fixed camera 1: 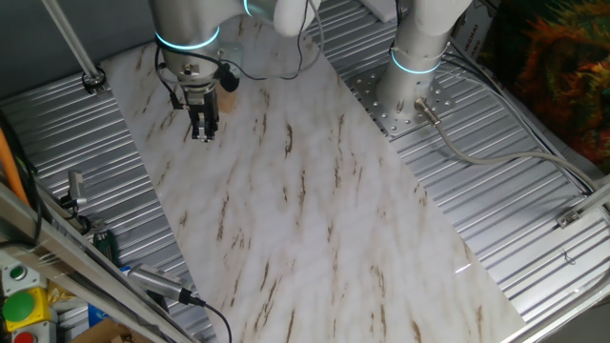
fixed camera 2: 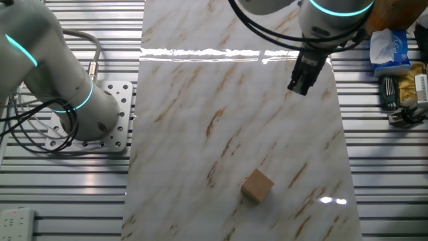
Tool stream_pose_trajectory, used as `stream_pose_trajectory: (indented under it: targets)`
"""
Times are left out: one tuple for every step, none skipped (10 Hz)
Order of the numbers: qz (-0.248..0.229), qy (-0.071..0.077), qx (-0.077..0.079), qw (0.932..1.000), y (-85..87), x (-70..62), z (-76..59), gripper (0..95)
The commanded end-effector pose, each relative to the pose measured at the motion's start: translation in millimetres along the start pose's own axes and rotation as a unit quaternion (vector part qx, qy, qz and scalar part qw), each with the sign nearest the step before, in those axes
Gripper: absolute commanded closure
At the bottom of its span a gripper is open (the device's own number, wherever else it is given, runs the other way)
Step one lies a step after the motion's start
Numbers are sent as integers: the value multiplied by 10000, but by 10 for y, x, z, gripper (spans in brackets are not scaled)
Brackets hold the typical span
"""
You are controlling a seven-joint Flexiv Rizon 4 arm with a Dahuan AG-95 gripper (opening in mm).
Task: Approach and touch the side of the small block
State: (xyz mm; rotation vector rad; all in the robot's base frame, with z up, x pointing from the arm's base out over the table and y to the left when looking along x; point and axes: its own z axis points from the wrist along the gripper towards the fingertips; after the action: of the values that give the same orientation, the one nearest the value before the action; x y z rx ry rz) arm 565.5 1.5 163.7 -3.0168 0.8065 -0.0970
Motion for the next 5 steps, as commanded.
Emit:
stream_pose_trajectory:
  targets:
    - [-3,39,-11,10000,24,-16,14,950]
    - [22,36,-3,10000,27,-18,16,950]
    - [20,36,-2,10000,27,-18,16,950]
    - [7,47,5,10000,28,-20,19,950]
    - [12,52,16,10000,31,-22,24,950]
